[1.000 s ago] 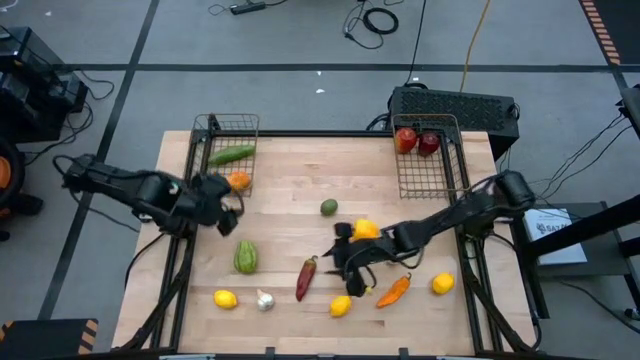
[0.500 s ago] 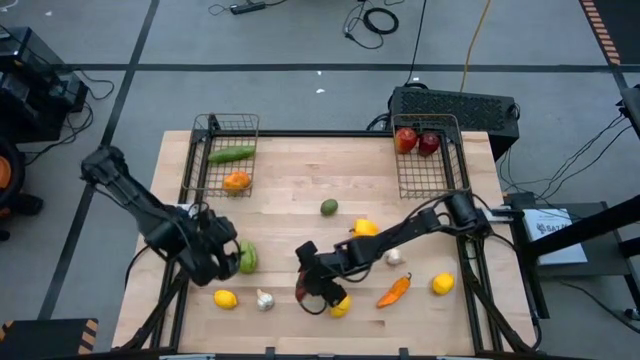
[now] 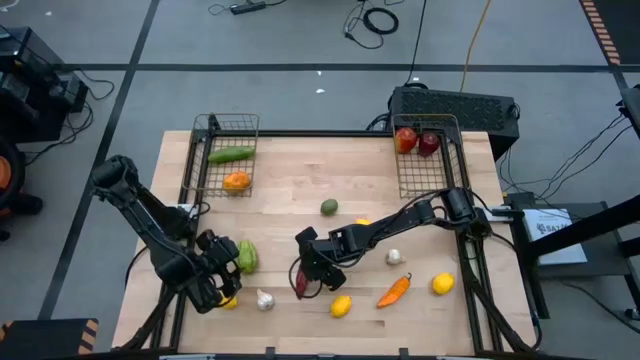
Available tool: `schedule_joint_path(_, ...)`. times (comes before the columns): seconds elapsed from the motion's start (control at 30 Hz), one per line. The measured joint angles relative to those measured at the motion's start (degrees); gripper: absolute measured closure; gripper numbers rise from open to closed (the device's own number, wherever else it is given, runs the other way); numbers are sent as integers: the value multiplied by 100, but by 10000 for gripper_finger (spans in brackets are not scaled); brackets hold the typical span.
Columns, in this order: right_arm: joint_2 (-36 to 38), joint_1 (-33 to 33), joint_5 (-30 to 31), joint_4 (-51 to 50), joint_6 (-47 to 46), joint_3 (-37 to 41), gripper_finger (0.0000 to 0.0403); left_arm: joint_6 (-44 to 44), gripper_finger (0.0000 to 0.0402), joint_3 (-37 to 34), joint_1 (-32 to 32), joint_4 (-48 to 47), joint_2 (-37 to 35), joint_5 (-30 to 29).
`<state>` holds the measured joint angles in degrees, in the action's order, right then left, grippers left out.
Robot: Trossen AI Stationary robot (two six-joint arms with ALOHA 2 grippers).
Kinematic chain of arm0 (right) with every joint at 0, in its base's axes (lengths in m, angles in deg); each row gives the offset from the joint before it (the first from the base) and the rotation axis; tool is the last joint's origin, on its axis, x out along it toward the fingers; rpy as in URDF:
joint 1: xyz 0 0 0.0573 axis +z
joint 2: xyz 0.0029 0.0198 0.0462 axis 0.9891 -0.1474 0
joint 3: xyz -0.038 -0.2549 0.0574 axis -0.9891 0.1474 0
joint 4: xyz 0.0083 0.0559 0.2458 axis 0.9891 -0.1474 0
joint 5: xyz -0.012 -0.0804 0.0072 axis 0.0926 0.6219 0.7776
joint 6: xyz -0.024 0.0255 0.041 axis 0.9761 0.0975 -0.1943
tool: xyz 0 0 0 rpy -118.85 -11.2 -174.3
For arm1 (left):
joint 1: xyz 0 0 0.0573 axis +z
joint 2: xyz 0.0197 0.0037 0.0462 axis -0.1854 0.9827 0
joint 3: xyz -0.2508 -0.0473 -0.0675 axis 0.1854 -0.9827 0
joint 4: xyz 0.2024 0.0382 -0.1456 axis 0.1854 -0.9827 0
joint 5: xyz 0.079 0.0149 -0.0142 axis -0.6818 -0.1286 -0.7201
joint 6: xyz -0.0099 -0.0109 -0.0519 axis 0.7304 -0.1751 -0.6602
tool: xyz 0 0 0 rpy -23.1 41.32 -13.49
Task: Sort produce into baskets
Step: Put the red chili pepper into the left wire basket
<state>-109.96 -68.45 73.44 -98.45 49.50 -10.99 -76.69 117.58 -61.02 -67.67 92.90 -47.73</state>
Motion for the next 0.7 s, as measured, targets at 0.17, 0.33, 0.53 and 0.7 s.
schedule_joint_path(0.17,-33,-24,-28,28,257,0,88,-192,63,0,-71,13,274,135)
schedule_joint_path(0.33,-138,-33,-25,111,308,4,88,-191,38,0,-45,-279,316,14)
schedule_joint_path(0.53,-201,-29,-182,156,184,3,121,-43,31,0,162,-418,311,-412)
schedule_joint_path(0.7,-245,-26,-179,276,55,4,173,134,31,0,343,-387,311,-613)
